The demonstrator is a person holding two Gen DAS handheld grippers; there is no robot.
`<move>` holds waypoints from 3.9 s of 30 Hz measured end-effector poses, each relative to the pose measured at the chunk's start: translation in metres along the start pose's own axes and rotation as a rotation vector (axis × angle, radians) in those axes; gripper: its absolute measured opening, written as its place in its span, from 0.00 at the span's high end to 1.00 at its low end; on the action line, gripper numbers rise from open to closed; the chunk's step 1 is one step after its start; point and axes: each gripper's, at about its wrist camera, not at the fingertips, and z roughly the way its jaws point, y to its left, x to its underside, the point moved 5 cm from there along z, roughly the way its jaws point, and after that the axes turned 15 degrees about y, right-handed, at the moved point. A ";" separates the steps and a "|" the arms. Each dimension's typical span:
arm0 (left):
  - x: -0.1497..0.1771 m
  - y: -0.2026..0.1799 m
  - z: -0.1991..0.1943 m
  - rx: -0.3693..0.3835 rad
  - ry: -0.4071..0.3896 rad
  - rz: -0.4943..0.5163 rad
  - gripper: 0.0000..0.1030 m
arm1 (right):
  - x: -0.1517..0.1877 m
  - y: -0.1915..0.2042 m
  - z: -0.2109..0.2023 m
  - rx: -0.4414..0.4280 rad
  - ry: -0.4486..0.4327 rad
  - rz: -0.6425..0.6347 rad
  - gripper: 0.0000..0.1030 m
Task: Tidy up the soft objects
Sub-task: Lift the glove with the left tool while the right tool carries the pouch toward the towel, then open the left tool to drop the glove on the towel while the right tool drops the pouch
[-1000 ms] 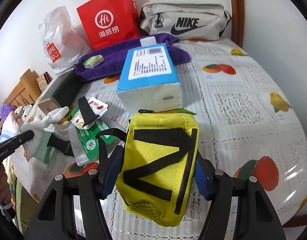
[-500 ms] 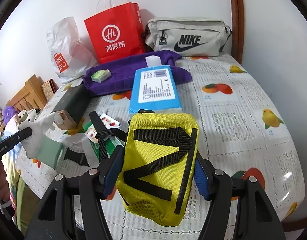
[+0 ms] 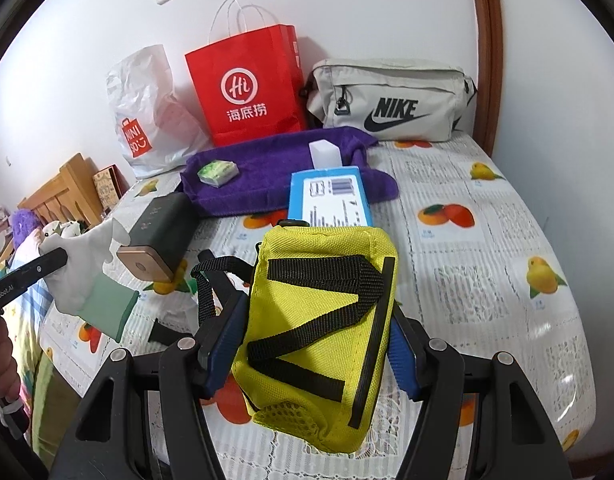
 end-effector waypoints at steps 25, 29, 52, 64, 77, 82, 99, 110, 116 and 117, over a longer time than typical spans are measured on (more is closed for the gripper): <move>-0.078 -0.001 0.003 -0.031 -0.040 -0.015 0.89 | -0.085 0.020 0.006 -0.034 -0.017 -0.091 0.38; -0.092 -0.001 0.012 -0.036 -0.036 -0.016 0.89 | -0.101 0.021 0.011 -0.034 -0.021 -0.100 0.38; -0.180 0.009 0.068 -0.010 -0.017 -0.044 0.89 | -0.196 0.029 0.082 -0.080 0.031 -0.131 0.37; -0.218 0.001 0.117 0.041 0.012 -0.005 0.89 | -0.226 0.035 0.137 -0.076 0.096 -0.146 0.37; -0.228 0.000 0.179 0.068 0.148 0.003 0.89 | -0.227 0.051 0.194 -0.065 0.205 -0.208 0.38; -0.225 0.008 0.196 0.064 0.174 -0.007 0.89 | -0.227 0.052 0.203 -0.066 0.227 -0.215 0.37; -0.219 0.018 0.221 0.058 0.206 -0.007 0.86 | -0.233 0.052 0.229 -0.036 0.291 -0.210 0.34; -0.217 0.023 0.199 -0.016 0.192 -0.014 0.57 | -0.232 0.048 0.202 -0.051 0.239 -0.176 0.24; -0.208 0.024 0.168 -0.028 0.147 -0.020 0.52 | -0.226 0.046 0.170 -0.054 0.192 -0.157 0.24; -0.206 0.024 0.162 -0.028 0.139 -0.021 0.52 | -0.224 0.045 0.165 -0.052 0.181 -0.152 0.24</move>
